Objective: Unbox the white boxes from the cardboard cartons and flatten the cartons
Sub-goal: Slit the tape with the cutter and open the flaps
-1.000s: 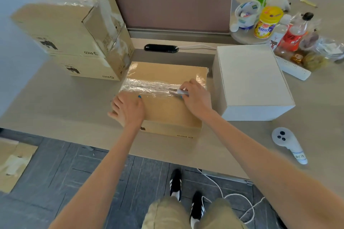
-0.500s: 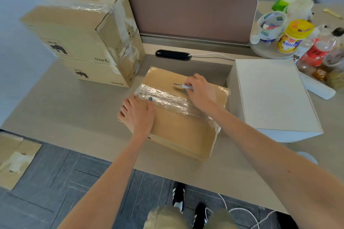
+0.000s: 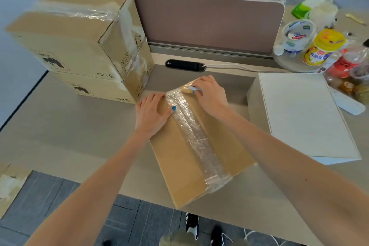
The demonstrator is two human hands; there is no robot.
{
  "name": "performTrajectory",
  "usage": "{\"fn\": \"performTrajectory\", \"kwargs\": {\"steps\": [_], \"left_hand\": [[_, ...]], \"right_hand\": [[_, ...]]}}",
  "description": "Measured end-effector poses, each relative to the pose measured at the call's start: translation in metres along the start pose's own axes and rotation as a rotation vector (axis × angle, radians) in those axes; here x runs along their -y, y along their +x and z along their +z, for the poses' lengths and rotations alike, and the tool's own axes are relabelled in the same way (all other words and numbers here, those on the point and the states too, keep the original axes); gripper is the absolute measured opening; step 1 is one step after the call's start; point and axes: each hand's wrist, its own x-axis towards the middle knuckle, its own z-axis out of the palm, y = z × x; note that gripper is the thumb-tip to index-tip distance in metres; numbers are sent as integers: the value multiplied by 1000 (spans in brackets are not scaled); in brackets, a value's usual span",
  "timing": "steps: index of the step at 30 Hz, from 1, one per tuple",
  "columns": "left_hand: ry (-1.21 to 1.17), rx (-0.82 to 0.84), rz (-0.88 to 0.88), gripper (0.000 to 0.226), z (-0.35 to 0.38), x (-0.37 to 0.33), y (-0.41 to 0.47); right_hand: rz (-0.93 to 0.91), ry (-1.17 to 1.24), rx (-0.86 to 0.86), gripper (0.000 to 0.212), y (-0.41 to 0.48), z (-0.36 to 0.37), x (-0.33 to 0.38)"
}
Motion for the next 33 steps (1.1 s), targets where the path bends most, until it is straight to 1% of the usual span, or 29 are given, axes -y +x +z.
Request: {"fn": "performTrajectory", "kwargs": {"steps": [6,9,12,18,21,24,27,29,31,33], "left_hand": [[-10,97,215,60,0,5,28],[1,138,302,59,0,8,40],[40,181,406,58,-1,13,51],[63,258,543,55,-5,13,65],[42,268,531,59,-8,10,66],[23,247,521,50,-10,10,66],[70,234,518,44,-8,13,67],[34,206,487,36,-5,12,68],[-25,180,433,22,-4,6,71],[-76,192,372,12,-3,-1,75]], "right_hand": [[-18,-109,15,19,19,9,1],[16,-106,-3,19,24,7,0],[31,-152,6,19,23,7,-2],[111,-148,15,19,13,3,-3],[144,-148,81,20,15,-3,-6],[132,-178,171,24,22,-11,-8],[95,-246,262,28,35,-19,-11],[74,-267,306,30,42,-22,-14],[54,-272,343,31,46,-25,-14],[40,-271,380,31,49,-27,-13]]}}
